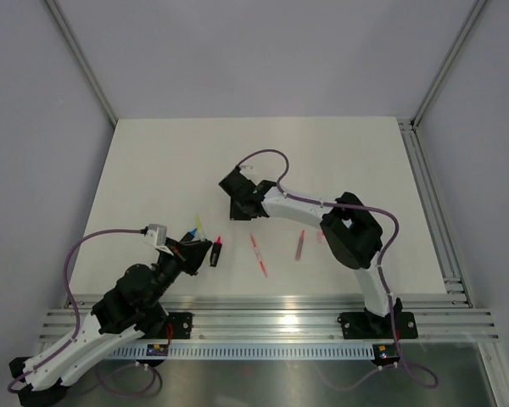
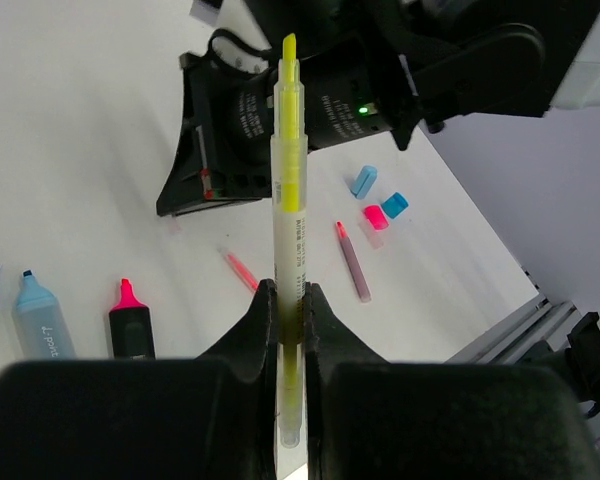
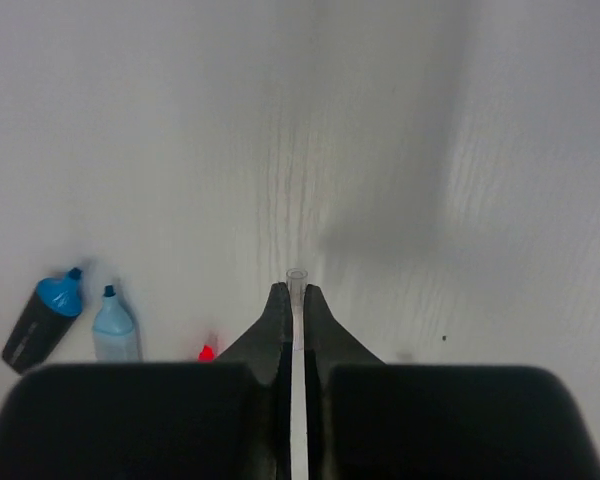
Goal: Insert the pens into the pen caps
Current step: Insert the pen cap onto the pen.
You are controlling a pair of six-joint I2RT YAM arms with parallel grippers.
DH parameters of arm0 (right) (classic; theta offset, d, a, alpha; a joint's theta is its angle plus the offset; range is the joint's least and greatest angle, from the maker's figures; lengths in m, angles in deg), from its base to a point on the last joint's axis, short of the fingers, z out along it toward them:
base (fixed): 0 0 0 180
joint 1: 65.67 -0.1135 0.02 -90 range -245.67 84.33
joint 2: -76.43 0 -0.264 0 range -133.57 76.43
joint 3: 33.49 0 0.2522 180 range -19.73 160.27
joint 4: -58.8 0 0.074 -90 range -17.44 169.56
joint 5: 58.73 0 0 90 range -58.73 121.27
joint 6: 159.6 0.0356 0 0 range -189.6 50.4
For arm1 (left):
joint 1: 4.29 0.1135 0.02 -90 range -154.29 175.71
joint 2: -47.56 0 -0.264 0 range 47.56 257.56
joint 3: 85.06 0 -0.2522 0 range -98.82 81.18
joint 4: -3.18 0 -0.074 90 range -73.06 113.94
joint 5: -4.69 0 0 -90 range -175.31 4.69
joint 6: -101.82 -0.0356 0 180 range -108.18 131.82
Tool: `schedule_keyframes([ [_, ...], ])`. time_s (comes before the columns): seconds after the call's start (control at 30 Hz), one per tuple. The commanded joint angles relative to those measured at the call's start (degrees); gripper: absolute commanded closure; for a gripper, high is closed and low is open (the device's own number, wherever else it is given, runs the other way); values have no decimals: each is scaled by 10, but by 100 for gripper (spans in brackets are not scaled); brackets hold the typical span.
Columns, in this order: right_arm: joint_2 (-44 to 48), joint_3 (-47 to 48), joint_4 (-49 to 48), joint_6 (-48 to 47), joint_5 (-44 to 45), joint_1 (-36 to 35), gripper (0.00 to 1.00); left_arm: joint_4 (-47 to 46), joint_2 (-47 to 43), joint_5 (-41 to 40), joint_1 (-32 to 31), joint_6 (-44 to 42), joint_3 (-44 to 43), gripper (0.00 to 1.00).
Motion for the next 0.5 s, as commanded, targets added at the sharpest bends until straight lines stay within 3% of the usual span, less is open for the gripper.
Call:
schedule_keyframes([
  [0.0, 158, -76, -153, -21, 11, 10, 100, -69, -41, 8, 0, -5, -2, 100],
  [0.27, 456, -346, -376, -54, 13, 9, 100, -191, 122, 172, 0, 2, -41, 100],
  [0.47, 600, -442, -475, -81, -27, 6, 100, -212, 246, 280, 1, 4, -127, 100],
])
